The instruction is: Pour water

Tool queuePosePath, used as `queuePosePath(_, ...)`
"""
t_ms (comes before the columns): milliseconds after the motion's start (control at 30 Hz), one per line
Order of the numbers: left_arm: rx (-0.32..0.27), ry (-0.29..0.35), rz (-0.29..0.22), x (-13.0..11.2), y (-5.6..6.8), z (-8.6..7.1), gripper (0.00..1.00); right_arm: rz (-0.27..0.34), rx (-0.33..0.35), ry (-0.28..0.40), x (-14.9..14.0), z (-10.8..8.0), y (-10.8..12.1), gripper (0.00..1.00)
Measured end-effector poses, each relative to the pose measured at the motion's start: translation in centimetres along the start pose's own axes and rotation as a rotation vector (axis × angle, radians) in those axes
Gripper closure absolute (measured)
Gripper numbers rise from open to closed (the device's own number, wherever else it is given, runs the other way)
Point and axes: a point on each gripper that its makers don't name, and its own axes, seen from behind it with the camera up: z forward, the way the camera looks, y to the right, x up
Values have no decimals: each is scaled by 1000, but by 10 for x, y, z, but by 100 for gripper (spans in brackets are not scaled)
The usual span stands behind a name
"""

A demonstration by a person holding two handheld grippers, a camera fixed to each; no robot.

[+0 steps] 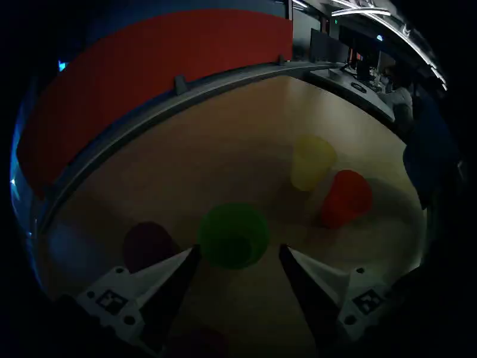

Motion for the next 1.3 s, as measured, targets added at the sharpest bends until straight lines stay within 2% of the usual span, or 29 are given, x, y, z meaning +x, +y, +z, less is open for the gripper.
queuePosePath(700,53,-17,-22,-1,-3,9,3,-2,2,0,-2,0,0,4)
queuePosePath(767,55,-17,-30,0,-3,9,8,-1,1,1,-2,0,1,4)
queuePosePath(900,53,-17,-45,0,-3,9,13,1,0,2,-3,0,1,5)
queuePosePath(1300,27,-11,-54,2,4,7,14,0,-3,0,-3,-1,2,5)
